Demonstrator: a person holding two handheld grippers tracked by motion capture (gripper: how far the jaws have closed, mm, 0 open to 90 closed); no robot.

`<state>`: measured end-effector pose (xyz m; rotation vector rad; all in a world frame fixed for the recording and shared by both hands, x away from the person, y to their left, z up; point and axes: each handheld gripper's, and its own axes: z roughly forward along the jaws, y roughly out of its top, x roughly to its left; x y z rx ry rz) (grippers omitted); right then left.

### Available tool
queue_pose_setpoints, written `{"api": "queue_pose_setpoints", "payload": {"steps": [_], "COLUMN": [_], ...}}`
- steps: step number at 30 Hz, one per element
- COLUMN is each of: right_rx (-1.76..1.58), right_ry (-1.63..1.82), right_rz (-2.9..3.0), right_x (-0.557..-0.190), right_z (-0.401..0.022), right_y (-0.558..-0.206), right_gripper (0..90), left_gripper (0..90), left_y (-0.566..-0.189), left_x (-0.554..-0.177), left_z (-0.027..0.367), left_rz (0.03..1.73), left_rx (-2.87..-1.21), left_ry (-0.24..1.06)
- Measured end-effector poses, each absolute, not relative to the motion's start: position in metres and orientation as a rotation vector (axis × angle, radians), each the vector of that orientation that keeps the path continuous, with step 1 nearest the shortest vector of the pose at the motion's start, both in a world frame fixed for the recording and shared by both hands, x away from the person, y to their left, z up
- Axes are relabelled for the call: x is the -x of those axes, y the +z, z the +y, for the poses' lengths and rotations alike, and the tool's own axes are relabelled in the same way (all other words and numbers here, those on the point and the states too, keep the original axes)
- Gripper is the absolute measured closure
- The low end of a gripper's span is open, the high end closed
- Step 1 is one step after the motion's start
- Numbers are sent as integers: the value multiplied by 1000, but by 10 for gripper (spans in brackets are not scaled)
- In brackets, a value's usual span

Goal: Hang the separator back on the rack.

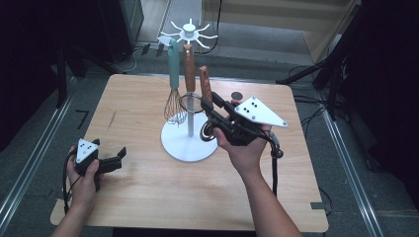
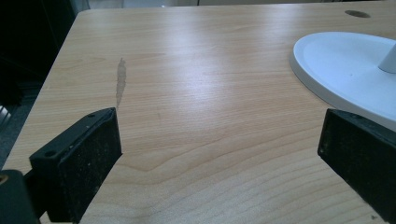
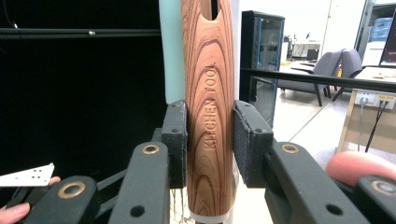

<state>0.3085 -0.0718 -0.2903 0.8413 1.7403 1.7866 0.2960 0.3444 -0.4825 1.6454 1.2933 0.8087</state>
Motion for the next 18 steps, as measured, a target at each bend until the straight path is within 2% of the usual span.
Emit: {"api": "queue_pose_setpoints", "payload": {"steps": [18], "right_rx": [-831], "right_ry": [1795], "right_rz": [1653], "right_x": [-320], "right_z": [-80], "right_y": [-266], "right_gripper": [695], "left_gripper": [1], "left_y": [-482], "left_x": [-296], "left_z": [345], "left_rz": [1295], "left_rx": [-1648], "left_ry": [806]}}
